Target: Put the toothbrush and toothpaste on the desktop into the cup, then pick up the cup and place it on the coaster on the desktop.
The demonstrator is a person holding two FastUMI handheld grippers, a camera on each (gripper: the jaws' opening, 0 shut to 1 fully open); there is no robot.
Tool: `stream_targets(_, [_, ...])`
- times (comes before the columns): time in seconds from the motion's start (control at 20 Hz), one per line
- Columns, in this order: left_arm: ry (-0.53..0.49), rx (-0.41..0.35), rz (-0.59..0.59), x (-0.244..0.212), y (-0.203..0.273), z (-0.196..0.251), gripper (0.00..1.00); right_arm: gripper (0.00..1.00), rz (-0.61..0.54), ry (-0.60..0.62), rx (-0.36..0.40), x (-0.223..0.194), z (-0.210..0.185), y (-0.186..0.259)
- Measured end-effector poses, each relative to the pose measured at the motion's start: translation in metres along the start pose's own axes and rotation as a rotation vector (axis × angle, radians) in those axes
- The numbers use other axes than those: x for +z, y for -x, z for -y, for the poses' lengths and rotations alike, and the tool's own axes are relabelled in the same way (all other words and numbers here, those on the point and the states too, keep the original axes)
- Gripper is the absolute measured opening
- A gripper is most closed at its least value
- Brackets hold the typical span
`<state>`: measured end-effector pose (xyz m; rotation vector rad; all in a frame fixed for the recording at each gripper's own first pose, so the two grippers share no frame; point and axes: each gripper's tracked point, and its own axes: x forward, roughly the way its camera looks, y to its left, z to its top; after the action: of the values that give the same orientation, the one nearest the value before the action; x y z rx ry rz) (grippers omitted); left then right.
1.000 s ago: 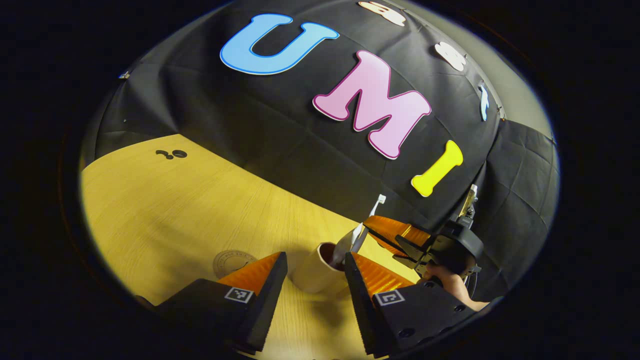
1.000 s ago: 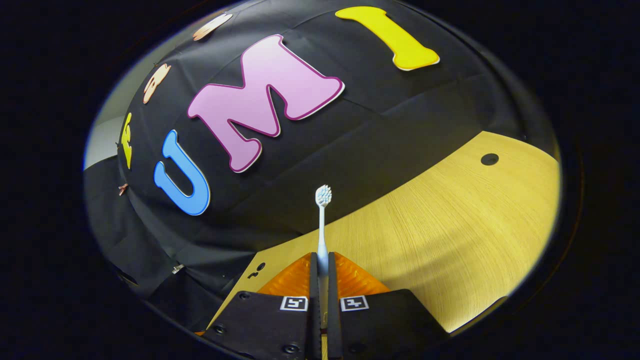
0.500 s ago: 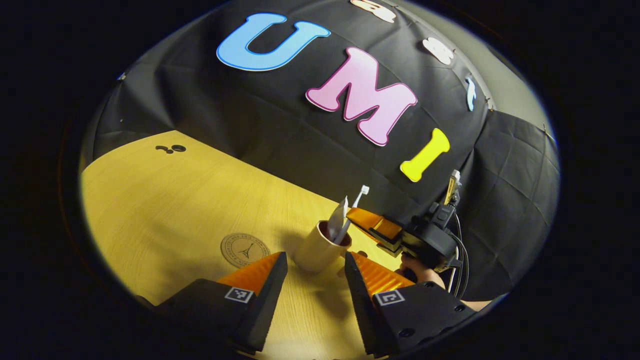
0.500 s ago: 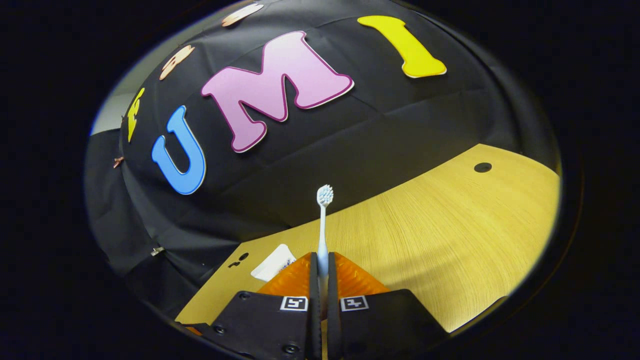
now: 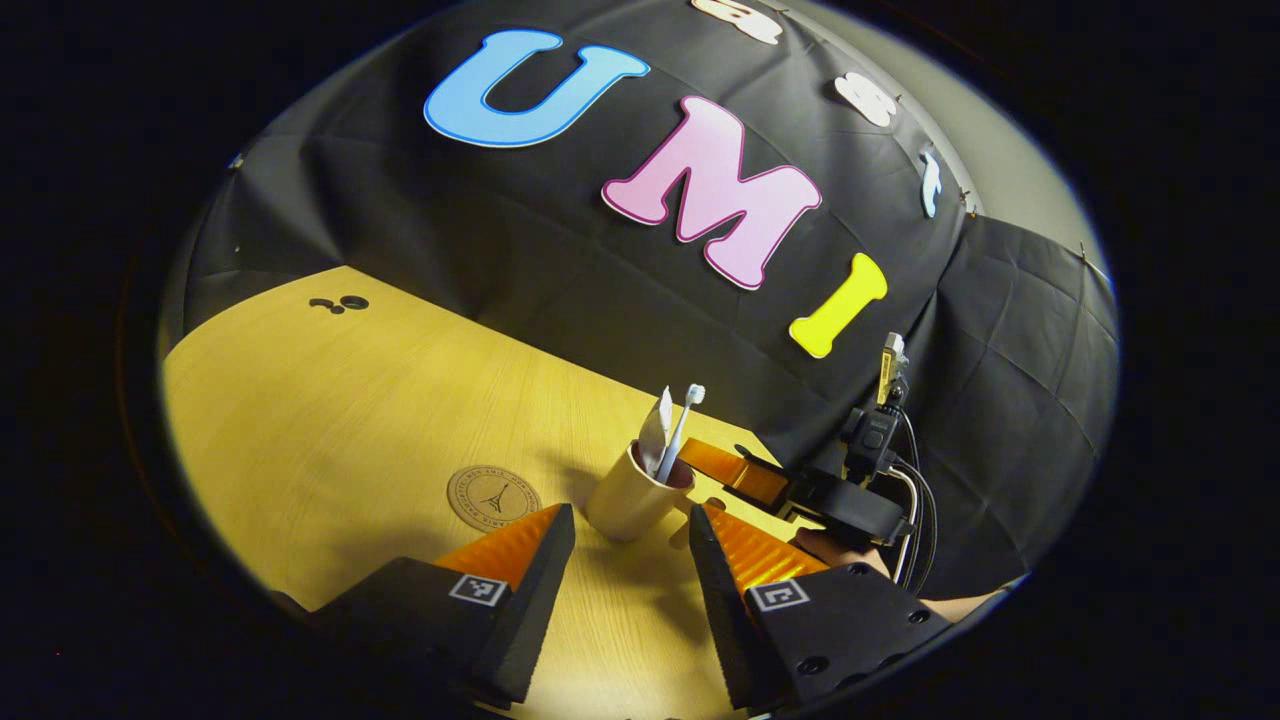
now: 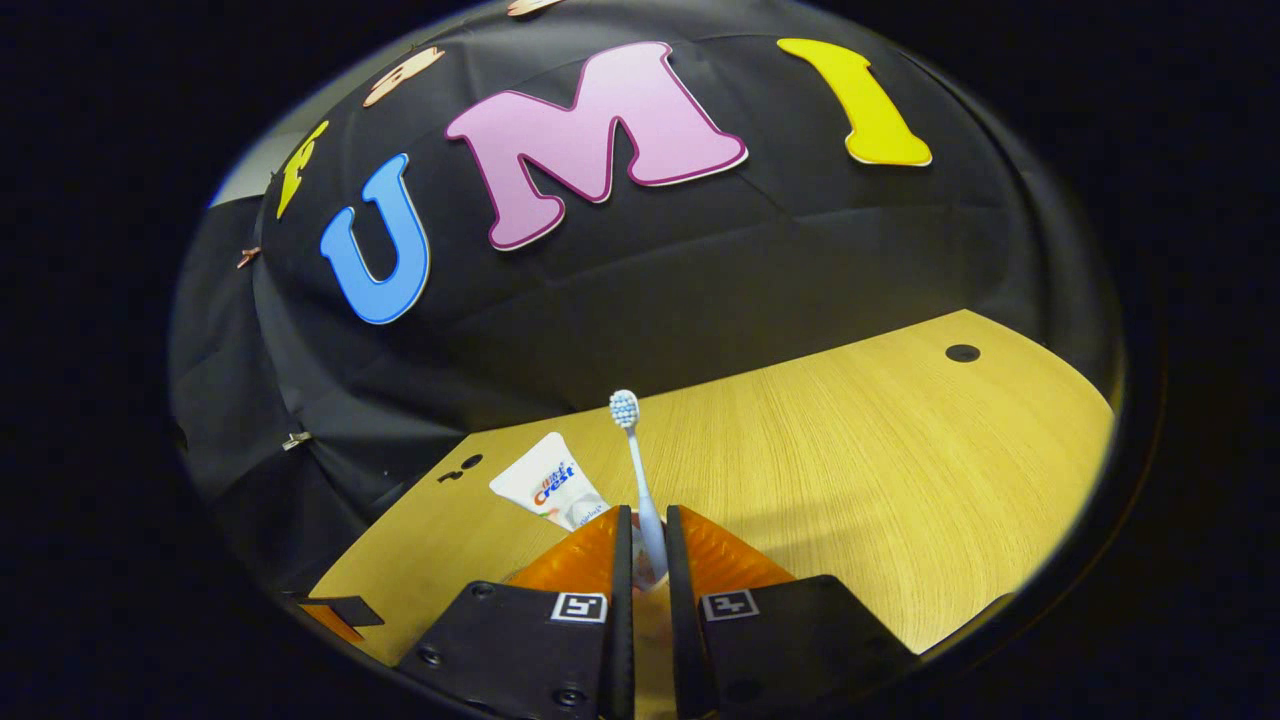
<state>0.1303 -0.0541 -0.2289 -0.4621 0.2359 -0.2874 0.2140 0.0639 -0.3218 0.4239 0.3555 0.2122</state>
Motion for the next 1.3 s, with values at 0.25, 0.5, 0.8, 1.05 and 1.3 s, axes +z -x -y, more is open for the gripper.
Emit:
stream_targets(0.25, [-0.007,-0.001,-0.021,0.000,0.009,0.001,0.73,0.24,-0.073,0.007,0.002,0.004,0.010,0.024])
stream_targets(0.5, [-0.043,-0.002,-0.058,-0.004,0.015,0.001,0.74,0.28,-0.185,0.079,0.038,0.006,0.015,0.052])
stream_targets(0.8, [-0.050,-0.001,-0.083,-0.006,0.021,-0.002,0.73,0.29,-0.381,0.171,0.056,-0.012,0.021,0.065])
stream_targets(1.05, [-0.032,0.018,-0.094,-0.008,0.026,-0.010,0.73,0.34,-0.598,0.283,0.090,-0.042,0.022,0.071])
stream_targets(1.3, [-0.012,0.045,-0.090,-0.008,0.034,-0.019,0.73,0.45,-0.759,0.408,0.086,-0.070,0.029,0.065])
